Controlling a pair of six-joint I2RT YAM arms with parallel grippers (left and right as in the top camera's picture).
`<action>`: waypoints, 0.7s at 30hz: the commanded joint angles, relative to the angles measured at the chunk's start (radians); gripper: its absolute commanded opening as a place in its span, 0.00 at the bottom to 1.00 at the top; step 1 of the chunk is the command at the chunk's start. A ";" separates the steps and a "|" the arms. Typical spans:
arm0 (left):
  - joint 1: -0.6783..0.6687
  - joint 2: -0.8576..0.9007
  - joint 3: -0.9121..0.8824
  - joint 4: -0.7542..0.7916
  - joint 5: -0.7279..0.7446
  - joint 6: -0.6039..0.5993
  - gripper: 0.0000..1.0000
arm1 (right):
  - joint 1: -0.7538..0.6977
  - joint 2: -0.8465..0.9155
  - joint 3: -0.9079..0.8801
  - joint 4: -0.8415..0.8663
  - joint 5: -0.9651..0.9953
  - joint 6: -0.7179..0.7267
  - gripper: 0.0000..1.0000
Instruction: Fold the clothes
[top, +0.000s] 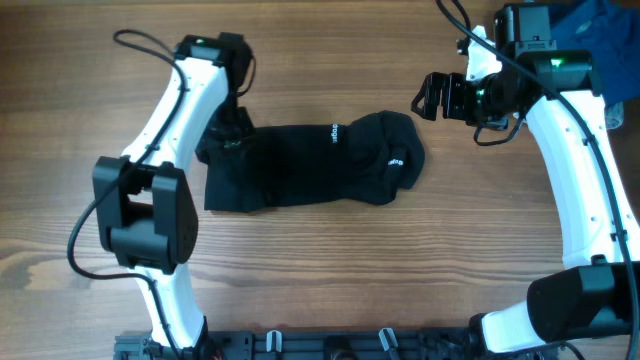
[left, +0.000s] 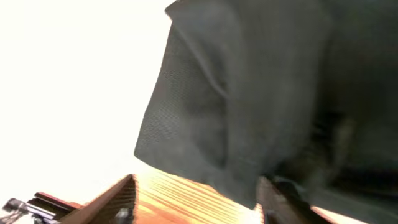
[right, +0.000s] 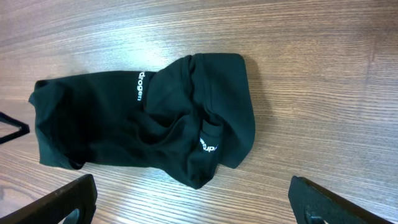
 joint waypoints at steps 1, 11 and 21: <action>0.004 -0.018 -0.124 0.054 0.056 0.000 0.43 | 0.003 0.007 -0.003 0.006 -0.019 -0.018 1.00; -0.051 -0.018 -0.227 0.311 0.166 0.001 0.30 | 0.003 0.007 -0.003 0.002 -0.019 -0.018 1.00; -0.053 -0.030 -0.222 0.387 -0.035 0.058 0.38 | 0.003 0.007 -0.003 0.002 -0.019 -0.016 1.00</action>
